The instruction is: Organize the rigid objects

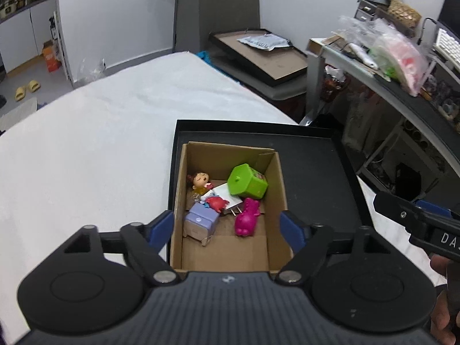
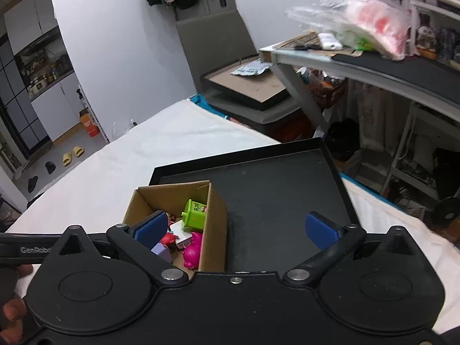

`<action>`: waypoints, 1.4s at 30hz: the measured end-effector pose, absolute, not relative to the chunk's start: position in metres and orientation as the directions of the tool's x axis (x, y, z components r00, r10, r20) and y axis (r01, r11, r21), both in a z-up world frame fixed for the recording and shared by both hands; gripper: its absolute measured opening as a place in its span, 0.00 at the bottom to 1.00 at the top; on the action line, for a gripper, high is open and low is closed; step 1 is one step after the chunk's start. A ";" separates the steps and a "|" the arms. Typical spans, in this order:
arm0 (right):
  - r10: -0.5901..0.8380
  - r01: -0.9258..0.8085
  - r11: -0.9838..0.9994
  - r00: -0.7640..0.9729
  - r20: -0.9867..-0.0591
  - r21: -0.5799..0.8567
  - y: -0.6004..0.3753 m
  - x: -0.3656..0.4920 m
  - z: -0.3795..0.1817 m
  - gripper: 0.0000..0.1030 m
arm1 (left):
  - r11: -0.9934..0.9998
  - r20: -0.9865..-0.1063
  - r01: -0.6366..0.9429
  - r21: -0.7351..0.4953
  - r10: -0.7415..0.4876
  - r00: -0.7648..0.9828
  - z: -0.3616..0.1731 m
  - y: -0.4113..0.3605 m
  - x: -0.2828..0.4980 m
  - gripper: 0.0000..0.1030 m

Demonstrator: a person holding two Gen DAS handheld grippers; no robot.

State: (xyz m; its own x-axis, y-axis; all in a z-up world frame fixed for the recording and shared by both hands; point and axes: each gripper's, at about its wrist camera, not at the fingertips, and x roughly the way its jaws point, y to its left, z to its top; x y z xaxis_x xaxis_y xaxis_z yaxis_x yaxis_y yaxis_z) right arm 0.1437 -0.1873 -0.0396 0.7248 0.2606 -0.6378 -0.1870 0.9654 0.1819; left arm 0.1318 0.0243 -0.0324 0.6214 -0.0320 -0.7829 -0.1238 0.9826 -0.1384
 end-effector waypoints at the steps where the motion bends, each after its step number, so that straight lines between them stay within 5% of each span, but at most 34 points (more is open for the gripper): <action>1: 0.261 -0.184 0.965 0.727 -0.635 0.185 -0.191 0.140 -0.037 1.00 | 0.982 -0.783 -0.121 -0.145 -0.039 0.621 -0.030 0.022 0.128 0.82; 11: 0.271 -0.174 0.960 0.764 -0.586 0.217 -0.213 0.104 -0.015 1.00 | 0.981 -0.761 -0.110 -0.157 -0.050 0.647 -0.004 0.014 0.095 0.97; 42: 0.278 -0.184 0.959 0.759 -0.589 0.215 -0.242 0.025 0.004 1.00 | 0.995 -0.740 -0.060 -0.074 -0.014 0.672 0.024 -0.020 0.023 0.98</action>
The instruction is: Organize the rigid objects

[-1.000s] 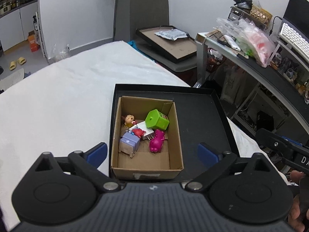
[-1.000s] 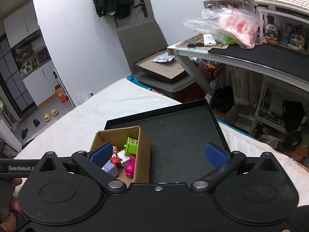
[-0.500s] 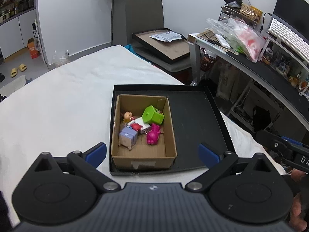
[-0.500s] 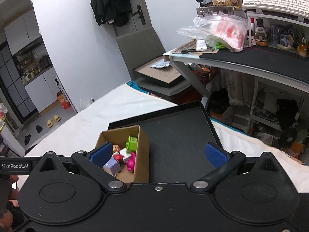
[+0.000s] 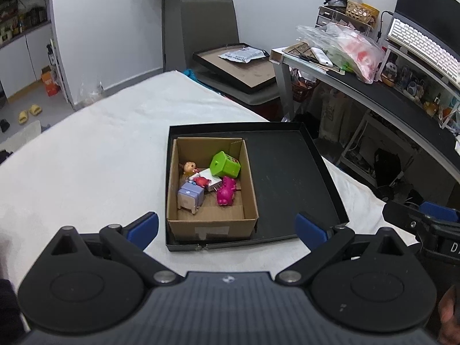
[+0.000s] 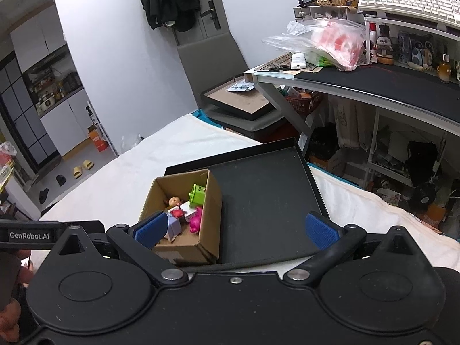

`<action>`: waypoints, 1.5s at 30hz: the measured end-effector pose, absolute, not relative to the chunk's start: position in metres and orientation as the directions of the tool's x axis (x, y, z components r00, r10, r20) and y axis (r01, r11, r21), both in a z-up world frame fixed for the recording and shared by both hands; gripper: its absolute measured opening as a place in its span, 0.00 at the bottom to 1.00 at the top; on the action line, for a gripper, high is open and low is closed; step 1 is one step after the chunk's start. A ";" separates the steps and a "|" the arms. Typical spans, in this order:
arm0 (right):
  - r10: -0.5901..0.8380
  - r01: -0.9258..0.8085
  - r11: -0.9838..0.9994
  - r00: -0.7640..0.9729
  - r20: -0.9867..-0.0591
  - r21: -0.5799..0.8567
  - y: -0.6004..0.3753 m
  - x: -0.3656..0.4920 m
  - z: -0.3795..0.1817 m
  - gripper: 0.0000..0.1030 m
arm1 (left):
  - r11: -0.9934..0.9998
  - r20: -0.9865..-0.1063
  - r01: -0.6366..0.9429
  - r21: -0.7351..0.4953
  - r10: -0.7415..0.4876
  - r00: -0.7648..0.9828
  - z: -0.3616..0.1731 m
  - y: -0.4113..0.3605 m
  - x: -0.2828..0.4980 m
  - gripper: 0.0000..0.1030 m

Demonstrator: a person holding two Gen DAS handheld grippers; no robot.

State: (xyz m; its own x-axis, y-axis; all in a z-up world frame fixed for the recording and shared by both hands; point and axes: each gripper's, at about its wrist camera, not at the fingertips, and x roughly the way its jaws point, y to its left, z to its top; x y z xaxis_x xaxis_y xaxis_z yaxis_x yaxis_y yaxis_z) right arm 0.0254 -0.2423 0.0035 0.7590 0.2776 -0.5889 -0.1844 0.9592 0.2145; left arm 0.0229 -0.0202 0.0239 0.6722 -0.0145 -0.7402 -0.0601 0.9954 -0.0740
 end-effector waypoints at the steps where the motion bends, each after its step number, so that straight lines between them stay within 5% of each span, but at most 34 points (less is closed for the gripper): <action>1: 0.272 -0.185 0.961 0.759 -0.592 0.204 -0.241 0.023 0.004 1.00 | 0.996 -0.739 -0.058 -0.072 -0.014 0.673 0.024 -0.021 0.021 0.98; 45: 0.216 -0.186 0.976 0.763 -0.609 0.113 -0.237 -0.001 0.010 1.00 | 0.996 -0.737 -0.060 -0.065 -0.007 0.676 0.019 -0.019 0.000 0.98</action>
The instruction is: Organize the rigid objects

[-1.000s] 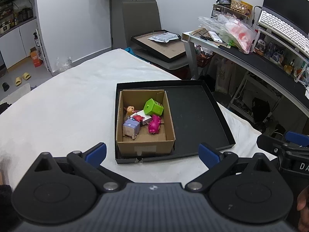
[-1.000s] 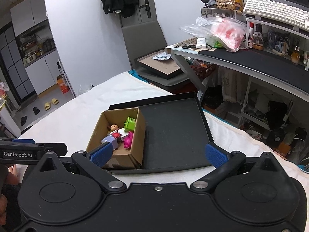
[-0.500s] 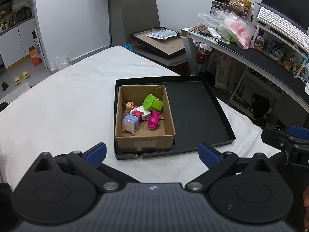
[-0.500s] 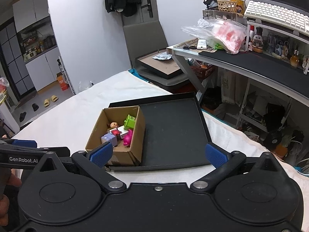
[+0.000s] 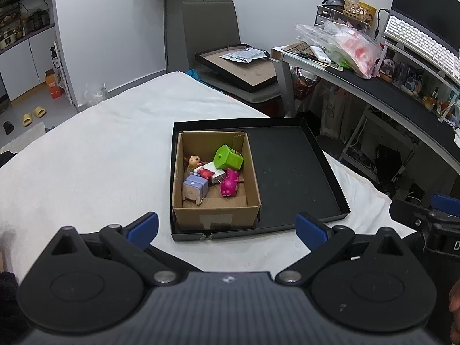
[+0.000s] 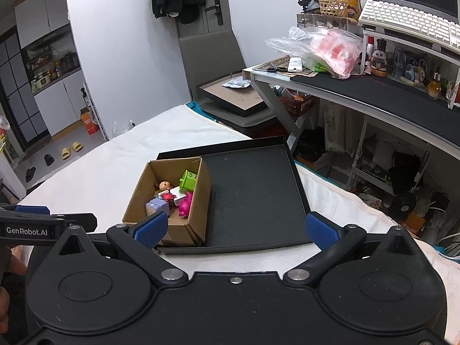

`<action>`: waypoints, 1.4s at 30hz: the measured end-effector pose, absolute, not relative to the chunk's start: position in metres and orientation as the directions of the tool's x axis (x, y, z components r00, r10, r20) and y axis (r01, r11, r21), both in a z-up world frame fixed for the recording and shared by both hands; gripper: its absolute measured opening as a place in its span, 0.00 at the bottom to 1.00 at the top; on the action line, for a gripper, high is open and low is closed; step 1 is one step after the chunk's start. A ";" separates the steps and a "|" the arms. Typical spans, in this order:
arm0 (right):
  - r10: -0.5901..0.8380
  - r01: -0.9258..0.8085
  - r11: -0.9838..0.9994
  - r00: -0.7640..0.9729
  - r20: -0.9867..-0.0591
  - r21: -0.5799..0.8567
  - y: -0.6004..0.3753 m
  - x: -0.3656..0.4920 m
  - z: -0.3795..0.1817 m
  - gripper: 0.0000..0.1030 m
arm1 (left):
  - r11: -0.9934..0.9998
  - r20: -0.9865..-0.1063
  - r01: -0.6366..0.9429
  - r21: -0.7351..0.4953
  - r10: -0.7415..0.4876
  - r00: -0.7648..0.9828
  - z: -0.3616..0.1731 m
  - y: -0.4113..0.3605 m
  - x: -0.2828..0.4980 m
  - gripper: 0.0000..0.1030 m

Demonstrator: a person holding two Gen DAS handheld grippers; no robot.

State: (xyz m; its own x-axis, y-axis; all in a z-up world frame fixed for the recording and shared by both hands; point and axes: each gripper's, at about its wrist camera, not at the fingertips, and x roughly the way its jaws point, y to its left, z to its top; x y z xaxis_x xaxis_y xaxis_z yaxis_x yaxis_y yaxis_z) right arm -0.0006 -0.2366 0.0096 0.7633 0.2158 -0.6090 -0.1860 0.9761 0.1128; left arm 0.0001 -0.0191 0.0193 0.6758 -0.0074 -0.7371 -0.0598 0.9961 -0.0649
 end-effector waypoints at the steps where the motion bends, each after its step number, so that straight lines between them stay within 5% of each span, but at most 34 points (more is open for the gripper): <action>1: 0.216 -0.185 0.976 0.763 -0.609 0.113 -0.237 -0.001 0.010 1.00 | 0.996 -0.737 -0.060 -0.065 -0.007 0.676 0.019 -0.019 0.000 0.98; 42: 0.215 -0.201 0.975 0.750 -0.625 0.094 -0.231 -0.004 0.008 1.00 | 0.995 -0.733 -0.059 -0.078 -0.017 0.681 0.018 -0.016 -0.005 0.98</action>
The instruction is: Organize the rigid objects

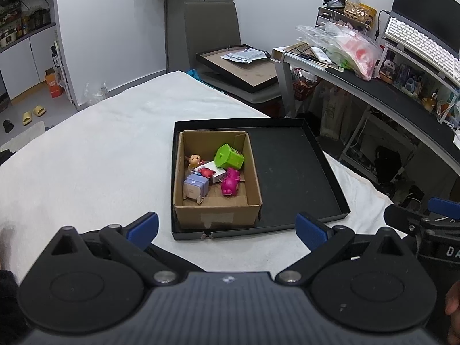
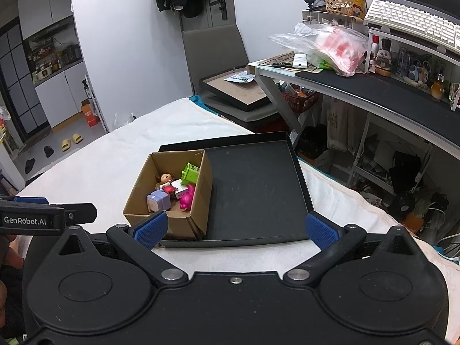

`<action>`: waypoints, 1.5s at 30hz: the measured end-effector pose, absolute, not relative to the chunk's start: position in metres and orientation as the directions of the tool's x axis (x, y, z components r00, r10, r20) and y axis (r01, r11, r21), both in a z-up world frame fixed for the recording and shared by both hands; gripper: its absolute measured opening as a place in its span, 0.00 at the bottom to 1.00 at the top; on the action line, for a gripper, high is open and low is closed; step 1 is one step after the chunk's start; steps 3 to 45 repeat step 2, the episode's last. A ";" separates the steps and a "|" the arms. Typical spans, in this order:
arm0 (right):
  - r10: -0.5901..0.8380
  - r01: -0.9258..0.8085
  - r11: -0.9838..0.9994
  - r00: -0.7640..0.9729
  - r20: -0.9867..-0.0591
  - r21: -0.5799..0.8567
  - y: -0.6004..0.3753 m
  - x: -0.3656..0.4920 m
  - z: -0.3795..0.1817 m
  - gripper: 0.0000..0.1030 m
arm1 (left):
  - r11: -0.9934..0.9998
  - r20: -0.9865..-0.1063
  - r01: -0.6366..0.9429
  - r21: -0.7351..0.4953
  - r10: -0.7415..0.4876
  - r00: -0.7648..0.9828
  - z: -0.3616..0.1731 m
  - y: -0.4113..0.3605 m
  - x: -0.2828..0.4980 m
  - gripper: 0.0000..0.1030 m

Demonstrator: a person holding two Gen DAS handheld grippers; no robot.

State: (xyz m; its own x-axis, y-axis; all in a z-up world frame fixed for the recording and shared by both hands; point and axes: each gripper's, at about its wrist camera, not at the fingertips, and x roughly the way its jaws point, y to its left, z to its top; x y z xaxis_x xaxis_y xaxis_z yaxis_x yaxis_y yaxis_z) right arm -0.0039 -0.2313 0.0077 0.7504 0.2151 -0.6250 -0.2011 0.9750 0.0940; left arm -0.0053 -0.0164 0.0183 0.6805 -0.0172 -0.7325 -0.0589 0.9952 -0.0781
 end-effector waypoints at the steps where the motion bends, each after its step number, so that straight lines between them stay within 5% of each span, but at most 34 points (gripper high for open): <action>1: 0.215 -0.200 0.975 0.751 -0.624 0.094 -0.231 -0.004 0.008 1.00 | 0.995 -0.732 -0.054 -0.081 -0.023 0.681 0.019 -0.016 -0.005 0.98; 45: 0.214 -0.198 0.975 0.752 -0.623 0.096 -0.231 -0.004 0.008 1.00 | 0.996 -0.729 -0.042 -0.082 -0.031 0.683 0.019 -0.017 -0.004 0.98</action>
